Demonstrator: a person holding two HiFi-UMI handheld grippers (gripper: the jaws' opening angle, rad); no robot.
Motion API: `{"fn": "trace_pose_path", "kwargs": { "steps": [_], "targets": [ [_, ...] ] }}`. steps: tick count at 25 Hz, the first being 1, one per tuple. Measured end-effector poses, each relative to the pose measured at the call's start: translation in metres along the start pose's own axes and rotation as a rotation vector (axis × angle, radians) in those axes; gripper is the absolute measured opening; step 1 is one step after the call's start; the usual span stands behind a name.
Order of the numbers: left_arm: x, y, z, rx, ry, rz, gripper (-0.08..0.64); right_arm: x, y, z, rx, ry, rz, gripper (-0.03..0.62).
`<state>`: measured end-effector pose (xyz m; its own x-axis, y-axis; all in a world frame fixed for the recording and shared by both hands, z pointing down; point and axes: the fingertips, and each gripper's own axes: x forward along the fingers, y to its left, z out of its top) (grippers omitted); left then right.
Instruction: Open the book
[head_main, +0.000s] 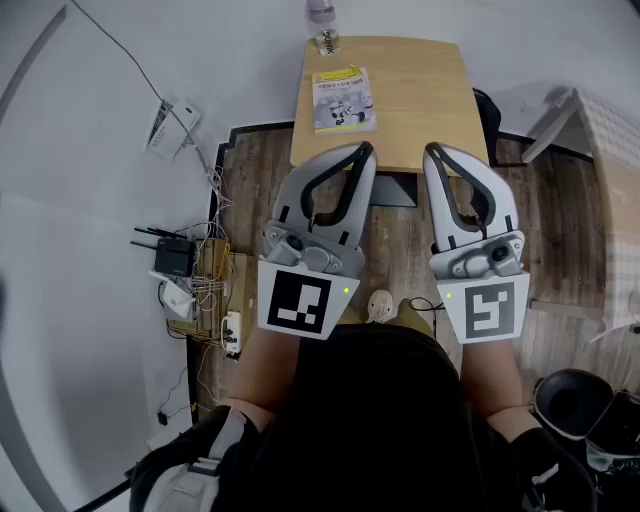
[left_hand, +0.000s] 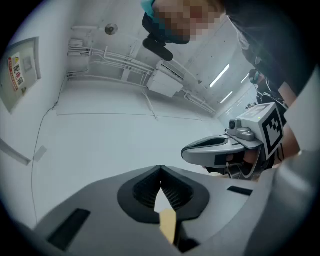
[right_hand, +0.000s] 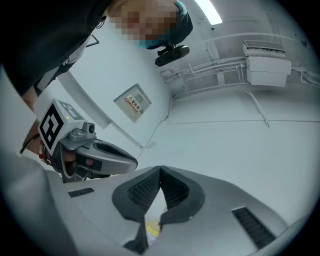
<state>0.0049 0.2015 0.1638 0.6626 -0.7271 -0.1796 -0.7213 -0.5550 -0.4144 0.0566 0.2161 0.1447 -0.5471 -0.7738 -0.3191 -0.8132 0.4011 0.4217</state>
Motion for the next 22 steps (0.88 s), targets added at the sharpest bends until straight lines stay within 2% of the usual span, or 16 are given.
{"fn": "trace_pose_path", "kwargs": {
  "steps": [17, 22],
  "targets": [
    [0.008, -0.007, -0.001, -0.028, 0.001, -0.006, 0.006, -0.005, -0.008, -0.009, 0.000, 0.010, 0.001, 0.029],
    [0.010, -0.007, -0.002, -0.014, 0.002, -0.003, 0.006, -0.004, -0.010, -0.010, 0.005, 0.004, -0.004, 0.031]
  ]
}}
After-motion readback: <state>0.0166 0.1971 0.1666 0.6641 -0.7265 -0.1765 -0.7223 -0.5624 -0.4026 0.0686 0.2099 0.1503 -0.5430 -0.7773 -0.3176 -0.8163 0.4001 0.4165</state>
